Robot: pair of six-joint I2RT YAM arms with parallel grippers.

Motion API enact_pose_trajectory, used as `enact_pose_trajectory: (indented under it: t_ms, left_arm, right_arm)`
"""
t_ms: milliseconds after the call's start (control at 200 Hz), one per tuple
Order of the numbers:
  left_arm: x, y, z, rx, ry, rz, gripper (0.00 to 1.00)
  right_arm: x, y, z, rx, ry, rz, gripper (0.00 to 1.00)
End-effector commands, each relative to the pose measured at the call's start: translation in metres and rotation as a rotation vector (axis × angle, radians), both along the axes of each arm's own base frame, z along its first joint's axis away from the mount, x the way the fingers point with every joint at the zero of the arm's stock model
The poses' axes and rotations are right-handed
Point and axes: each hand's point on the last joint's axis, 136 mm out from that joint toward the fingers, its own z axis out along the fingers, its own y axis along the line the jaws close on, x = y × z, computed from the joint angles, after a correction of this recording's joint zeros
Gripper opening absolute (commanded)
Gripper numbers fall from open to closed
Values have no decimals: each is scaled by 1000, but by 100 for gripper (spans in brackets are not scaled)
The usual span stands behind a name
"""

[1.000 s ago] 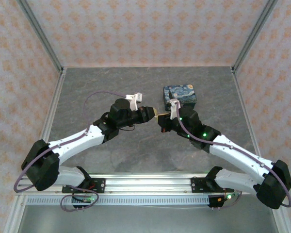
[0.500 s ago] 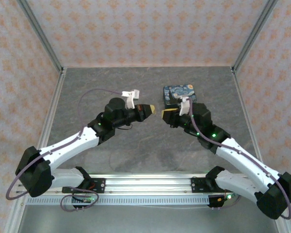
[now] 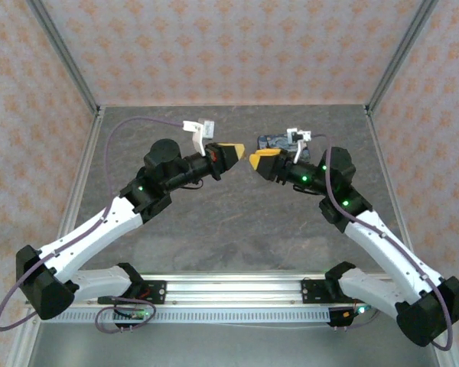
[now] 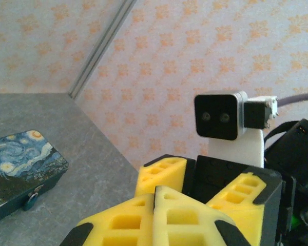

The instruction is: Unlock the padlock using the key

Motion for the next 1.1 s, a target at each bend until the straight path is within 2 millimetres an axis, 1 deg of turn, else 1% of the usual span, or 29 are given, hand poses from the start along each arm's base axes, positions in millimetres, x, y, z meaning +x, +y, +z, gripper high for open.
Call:
enact_pose_trajectory:
  t_ms: [0,95,250,395,525,801,1006,1096]
  left_arm:
    - [-8,-2,19,-3,-67,-38,0]
    - [-8,-3,20,-8,-65,-42,0]
    - [-7,-2,20,-14,-62,-33,0]
    - [-6,0,21,-15,-63,-26,0]
    - [-5,0,20,-15,-62,-19,0]
    - [-3,3,19,-20,-68,2,0]
    - [-3,2,19,-20,-68,0,0]
    - [-3,3,18,-18,-67,3,0]
  right_arm:
    - [-13,9,32,74,-68,85,51]
    - [-13,15,34,73,-67,102,51]
    - [-9,19,27,64,-48,105,50]
    - [-9,21,23,64,-40,107,46]
    - [-8,21,22,65,-33,109,40]
    - [-9,23,17,60,-17,118,27]
    - [-9,22,20,61,-20,110,9]
    - [-8,21,18,52,-21,98,1]
